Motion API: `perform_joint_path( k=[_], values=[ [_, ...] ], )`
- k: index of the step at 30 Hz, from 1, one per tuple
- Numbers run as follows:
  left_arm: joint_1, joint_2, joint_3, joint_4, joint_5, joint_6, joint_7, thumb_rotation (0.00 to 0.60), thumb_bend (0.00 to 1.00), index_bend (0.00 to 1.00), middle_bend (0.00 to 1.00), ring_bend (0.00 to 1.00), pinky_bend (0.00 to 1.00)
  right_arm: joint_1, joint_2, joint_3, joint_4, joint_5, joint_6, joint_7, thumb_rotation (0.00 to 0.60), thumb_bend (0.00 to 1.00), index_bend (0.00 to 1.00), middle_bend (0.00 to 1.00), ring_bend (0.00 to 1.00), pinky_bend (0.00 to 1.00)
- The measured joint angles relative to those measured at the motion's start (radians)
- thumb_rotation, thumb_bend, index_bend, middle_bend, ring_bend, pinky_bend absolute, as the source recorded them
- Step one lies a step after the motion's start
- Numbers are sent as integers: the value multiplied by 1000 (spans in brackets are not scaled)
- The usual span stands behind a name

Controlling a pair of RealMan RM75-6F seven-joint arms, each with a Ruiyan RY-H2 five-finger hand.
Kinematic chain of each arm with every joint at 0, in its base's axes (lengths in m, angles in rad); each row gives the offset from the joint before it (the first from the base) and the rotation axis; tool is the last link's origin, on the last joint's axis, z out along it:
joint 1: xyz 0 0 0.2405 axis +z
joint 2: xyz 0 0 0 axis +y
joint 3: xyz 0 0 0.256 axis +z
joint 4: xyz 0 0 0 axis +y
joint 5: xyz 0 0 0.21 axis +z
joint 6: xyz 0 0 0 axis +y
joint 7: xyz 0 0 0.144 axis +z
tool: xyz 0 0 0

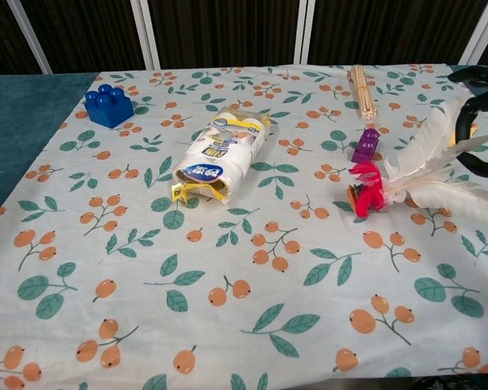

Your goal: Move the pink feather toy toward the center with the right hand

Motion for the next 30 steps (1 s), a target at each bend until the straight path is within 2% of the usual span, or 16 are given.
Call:
perform_joint_path(
  k=[10, 19, 23, 30],
  values=[
    [0, 2, 0, -1, -1, -2, -3, 600, 322, 41, 57, 12, 50, 80, 20, 52, -101, 49, -69, -157, 600, 356, 630, 25, 31, 152],
    [-1, 4, 1, -3, -1, -5, -5, 600, 322, 41, 57, 12, 50, 124, 31, 70, -185, 104, -104, -302, 600, 356, 621, 25, 30, 151],
    [-1, 5, 1, -3, -2, -6, -6, 600, 322, 41, 57, 12, 50, 137, 26, 61, -214, 125, -111, -354, 600, 355, 520, 25, 27, 151],
    [-1, 6, 1, -3, -3, -7, -7, 600, 322, 41, 57, 12, 50, 152, 16, 36, -256, 159, -121, -442, 600, 307, 150, 24, 25, 152]
  ],
)
